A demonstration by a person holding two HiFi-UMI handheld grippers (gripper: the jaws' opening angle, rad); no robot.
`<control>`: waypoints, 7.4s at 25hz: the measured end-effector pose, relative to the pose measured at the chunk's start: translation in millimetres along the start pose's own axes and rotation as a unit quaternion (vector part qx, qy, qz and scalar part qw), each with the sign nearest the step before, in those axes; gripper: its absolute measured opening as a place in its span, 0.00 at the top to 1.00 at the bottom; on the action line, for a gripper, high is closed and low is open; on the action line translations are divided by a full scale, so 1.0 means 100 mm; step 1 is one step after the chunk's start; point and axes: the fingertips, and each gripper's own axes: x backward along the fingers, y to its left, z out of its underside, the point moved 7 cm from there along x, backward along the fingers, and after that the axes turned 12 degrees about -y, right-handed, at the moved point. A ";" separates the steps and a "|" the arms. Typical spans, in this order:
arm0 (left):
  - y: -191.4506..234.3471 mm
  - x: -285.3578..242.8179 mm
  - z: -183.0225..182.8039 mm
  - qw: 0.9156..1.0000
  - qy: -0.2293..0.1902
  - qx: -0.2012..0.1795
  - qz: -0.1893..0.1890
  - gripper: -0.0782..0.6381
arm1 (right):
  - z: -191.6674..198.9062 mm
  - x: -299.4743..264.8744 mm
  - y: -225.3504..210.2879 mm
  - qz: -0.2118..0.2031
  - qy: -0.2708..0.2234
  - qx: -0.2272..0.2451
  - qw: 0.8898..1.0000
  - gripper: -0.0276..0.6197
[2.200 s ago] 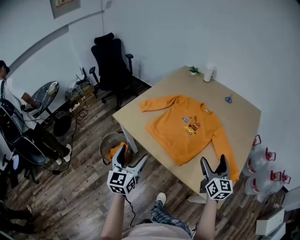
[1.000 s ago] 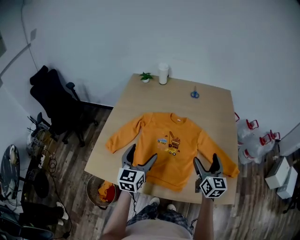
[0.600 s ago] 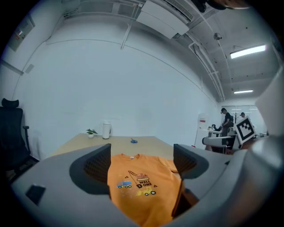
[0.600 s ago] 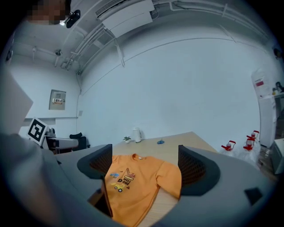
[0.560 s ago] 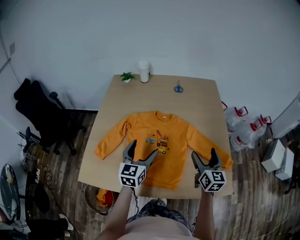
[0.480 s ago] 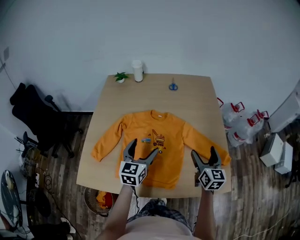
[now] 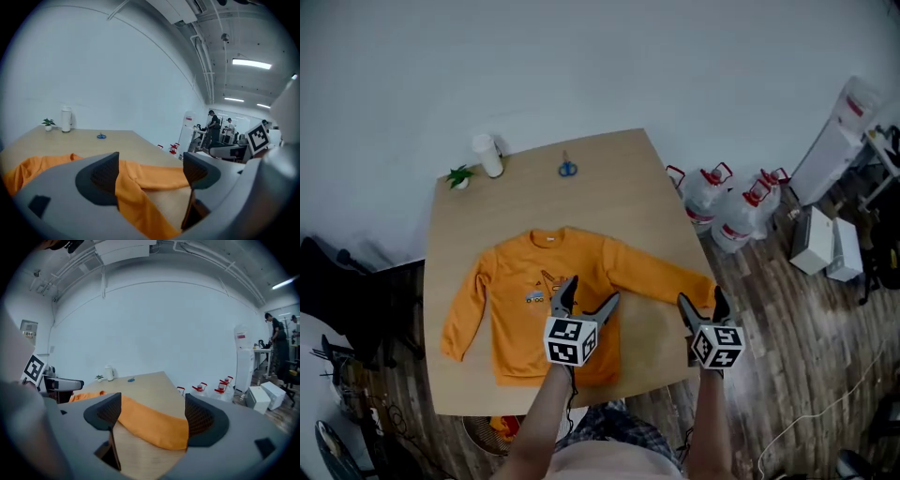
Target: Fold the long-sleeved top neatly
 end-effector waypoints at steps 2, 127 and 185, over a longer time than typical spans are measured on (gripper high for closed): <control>-0.14 -0.19 0.08 1.000 0.012 0.002 0.016 0.30 | 0.06 0.04 -0.18 0.020 0.012 -0.001 1.000 0.33; 2.35 2.04 0.74 0.923 0.043 0.131 -0.359 0.30 | 1.02 -2.35 4.12 -0.399 0.186 0.012 0.898 0.42; 3.07 2.82 -0.03 0.873 -0.026 0.073 -0.482 0.79 | 0.99 -1.85 4.22 -0.409 0.186 0.051 0.892 0.53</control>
